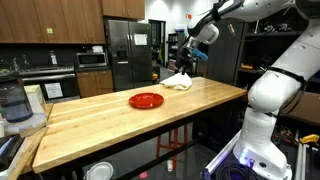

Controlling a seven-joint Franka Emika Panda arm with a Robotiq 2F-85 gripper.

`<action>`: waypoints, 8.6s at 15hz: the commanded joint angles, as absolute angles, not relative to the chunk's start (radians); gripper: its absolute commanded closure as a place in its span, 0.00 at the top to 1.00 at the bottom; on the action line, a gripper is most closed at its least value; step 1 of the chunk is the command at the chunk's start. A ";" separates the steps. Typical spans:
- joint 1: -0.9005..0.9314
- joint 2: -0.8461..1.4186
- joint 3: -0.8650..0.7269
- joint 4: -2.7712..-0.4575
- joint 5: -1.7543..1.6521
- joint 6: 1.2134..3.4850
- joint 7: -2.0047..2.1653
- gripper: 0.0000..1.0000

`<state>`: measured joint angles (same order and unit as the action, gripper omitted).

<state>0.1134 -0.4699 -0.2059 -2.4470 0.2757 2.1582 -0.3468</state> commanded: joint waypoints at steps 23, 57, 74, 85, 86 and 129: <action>0.090 -0.467 -0.185 -2.444 0.287 2.154 -0.356 1.00; -0.037 0.086 -0.161 -1.684 0.754 2.619 -0.002 1.00; -0.207 0.298 -0.201 -1.736 0.693 2.789 0.440 1.00; -0.164 0.405 -0.233 -1.777 0.494 2.783 0.674 1.00; -0.163 0.413 -0.238 -1.778 0.474 2.783 0.695 1.00; -0.218 0.468 -0.185 -1.826 0.467 2.613 1.236 0.41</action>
<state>-0.2030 0.4737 -0.1991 -1.8257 0.4575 2.6068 1.2541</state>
